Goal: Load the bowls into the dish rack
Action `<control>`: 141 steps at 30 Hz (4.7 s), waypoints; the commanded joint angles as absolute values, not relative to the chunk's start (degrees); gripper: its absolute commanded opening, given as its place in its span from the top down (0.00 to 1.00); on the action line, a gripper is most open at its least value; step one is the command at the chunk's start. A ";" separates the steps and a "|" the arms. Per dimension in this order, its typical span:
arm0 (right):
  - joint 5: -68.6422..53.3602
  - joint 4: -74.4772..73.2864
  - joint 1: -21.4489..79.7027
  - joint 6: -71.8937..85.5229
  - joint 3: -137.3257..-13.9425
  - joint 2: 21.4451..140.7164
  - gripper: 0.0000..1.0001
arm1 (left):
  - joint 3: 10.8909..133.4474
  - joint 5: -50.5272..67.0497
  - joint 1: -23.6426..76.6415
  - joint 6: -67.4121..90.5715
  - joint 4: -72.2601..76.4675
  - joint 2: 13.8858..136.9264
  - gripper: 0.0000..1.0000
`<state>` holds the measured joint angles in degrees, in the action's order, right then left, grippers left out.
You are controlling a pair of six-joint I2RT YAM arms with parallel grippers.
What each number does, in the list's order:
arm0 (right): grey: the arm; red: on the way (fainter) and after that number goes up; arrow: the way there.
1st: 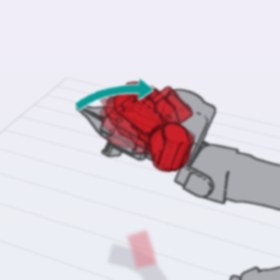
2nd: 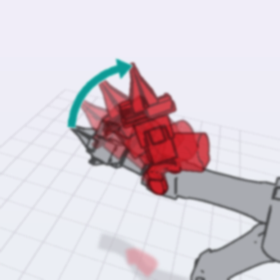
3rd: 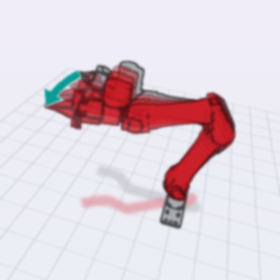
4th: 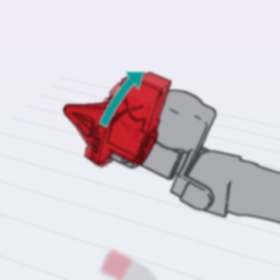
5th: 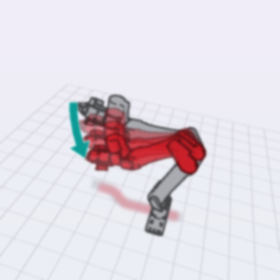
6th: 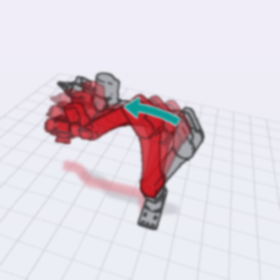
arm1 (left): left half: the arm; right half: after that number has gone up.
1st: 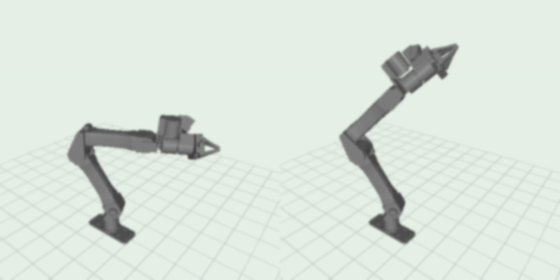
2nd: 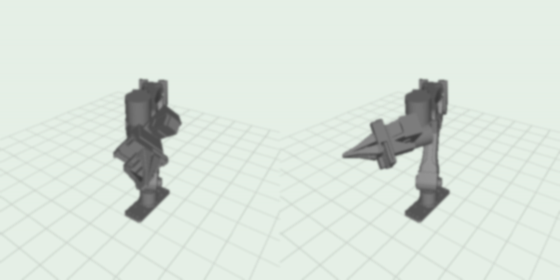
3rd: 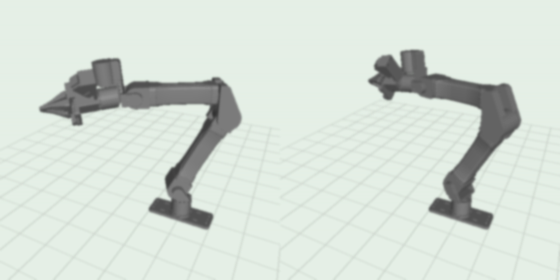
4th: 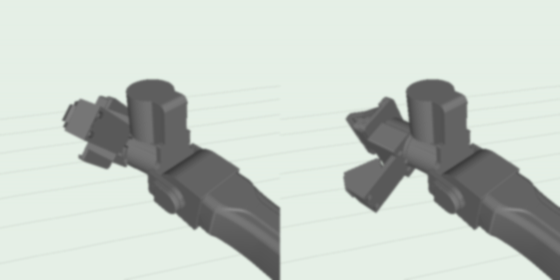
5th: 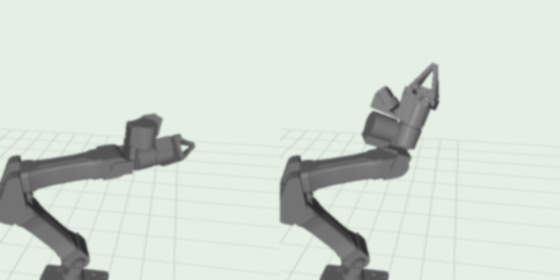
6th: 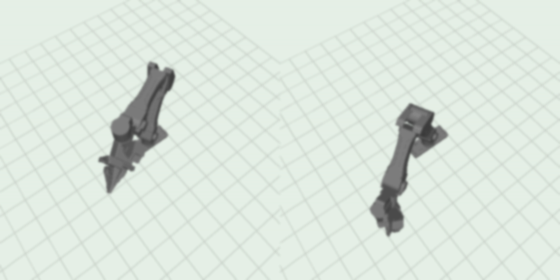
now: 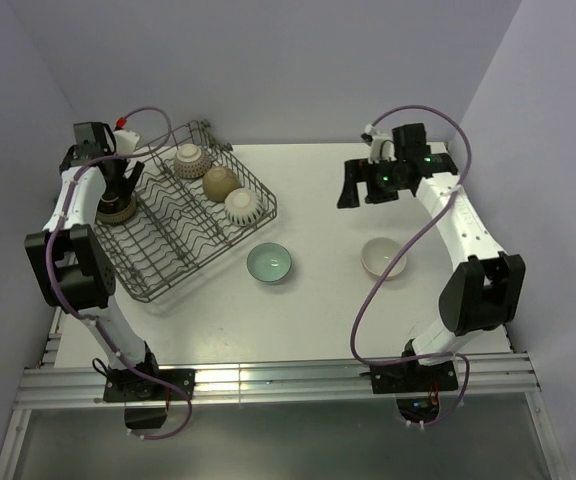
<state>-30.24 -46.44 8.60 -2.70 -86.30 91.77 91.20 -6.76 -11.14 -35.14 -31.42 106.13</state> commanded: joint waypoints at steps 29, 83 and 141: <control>-16.87 -49.13 -9.76 -16.79 -71.63 102.48 0.65 | 83.42 41.57 -11.51 -14.59 -35.33 82.45 0.09; -44.21 -10.37 23.73 30.41 -86.40 96.85 1.00 | 69.17 50.98 13.09 37.44 -6.34 78.84 0.01; -44.47 -28.74 23.91 15.47 -89.39 99.14 0.11 | 89.39 14.77 -12.92 -24.16 -45.89 85.61 1.00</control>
<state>-44.40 -27.20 23.77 18.87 -88.12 100.68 89.52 18.92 -12.99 -14.17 -47.88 87.09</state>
